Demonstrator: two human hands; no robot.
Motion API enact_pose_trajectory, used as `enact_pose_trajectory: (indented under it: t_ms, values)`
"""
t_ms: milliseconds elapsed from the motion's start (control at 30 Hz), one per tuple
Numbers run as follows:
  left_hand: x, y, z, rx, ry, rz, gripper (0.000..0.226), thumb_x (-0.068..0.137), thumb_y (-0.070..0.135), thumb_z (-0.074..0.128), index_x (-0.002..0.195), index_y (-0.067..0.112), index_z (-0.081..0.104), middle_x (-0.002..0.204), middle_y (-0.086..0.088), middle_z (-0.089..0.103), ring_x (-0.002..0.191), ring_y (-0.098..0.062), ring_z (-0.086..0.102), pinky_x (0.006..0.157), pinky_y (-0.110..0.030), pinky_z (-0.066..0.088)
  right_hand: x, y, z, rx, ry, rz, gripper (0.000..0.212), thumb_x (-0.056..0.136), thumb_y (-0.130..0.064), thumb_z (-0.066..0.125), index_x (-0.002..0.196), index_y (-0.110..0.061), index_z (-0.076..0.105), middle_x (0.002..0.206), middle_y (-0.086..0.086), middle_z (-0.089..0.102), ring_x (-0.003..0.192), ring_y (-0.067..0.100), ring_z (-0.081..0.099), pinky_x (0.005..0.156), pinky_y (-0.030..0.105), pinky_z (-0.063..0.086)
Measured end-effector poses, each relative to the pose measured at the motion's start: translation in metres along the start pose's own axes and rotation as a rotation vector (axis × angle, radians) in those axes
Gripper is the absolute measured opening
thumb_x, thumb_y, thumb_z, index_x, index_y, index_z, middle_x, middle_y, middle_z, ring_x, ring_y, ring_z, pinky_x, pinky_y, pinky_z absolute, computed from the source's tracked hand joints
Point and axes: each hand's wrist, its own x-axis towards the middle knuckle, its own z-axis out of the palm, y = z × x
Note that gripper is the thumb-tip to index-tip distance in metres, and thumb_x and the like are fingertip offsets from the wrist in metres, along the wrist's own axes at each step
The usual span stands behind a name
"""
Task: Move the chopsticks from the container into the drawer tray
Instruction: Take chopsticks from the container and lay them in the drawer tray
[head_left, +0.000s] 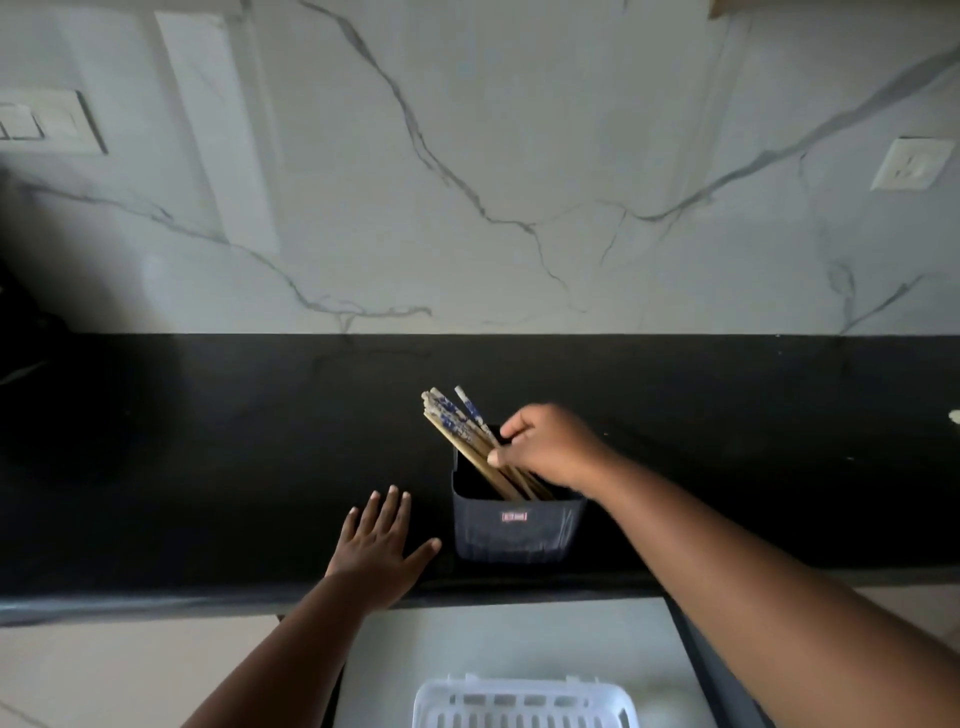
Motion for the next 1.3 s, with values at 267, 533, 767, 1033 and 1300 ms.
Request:
enact_pose_trajectory:
  t_ms: [267,533,767,1033,1300]
  values:
    - [0.002,-0.004,0.003,-0.007,0.021,0.023,0.124,0.05,0.084,-0.023,0.154,0.02,-0.006,0.162,0.0,-0.014,0.147,-0.018,-0.018,0.117,-0.039,-0.01,0.005,0.005,0.038,-0.182,0.05,-0.03,0.026,0.075,-0.038,0.074,0.089,-0.027,0.056,0.091,-0.009,0.061,0.075,0.012,0.061,0.057,0.028,0.046]
    - [0.003,-0.004,0.004,0.009,0.034,0.029,0.113,0.058,0.081,-0.016,0.154,0.02,-0.006,0.162,0.0,-0.013,0.148,-0.019,-0.017,0.117,-0.038,-0.01,0.012,0.009,0.038,-0.122,0.081,-0.021,0.012,0.075,-0.03,0.077,0.078,-0.023,0.067,0.076,-0.01,0.068,0.064,0.007,0.063,0.054,0.023,0.048]
    - [0.003,-0.005,0.005,0.017,0.029,0.038,0.115,0.057,0.082,-0.019,0.154,0.021,-0.008,0.161,0.0,-0.015,0.147,-0.018,-0.019,0.117,-0.039,-0.011,0.009,0.012,0.036,-0.152,0.132,-0.066,0.01,0.079,-0.028,0.074,0.081,-0.022,0.067,0.077,-0.011,0.067,0.068,0.006,0.063,0.053,0.022,0.045]
    - [0.004,-0.006,0.007,0.007,0.051,0.032,0.114,0.058,0.082,-0.018,0.154,0.021,-0.005,0.162,0.001,-0.013,0.148,-0.018,-0.017,0.118,-0.038,-0.01,0.016,0.012,0.033,-0.199,0.122,-0.091,0.009,0.084,-0.021,0.065,0.092,-0.021,0.063,0.083,-0.005,0.069,0.077,0.017,0.065,0.065,0.031,0.05]
    - [0.004,-0.009,0.011,-0.015,0.06,0.054,0.116,0.057,0.084,-0.02,0.153,0.021,-0.008,0.161,0.0,-0.015,0.147,-0.018,-0.019,0.117,-0.039,-0.01,0.013,0.013,0.034,-0.227,0.129,-0.106,0.012,0.086,-0.024,0.064,0.083,-0.014,0.071,0.077,0.0,0.073,0.072,0.017,0.068,0.064,0.035,0.054]
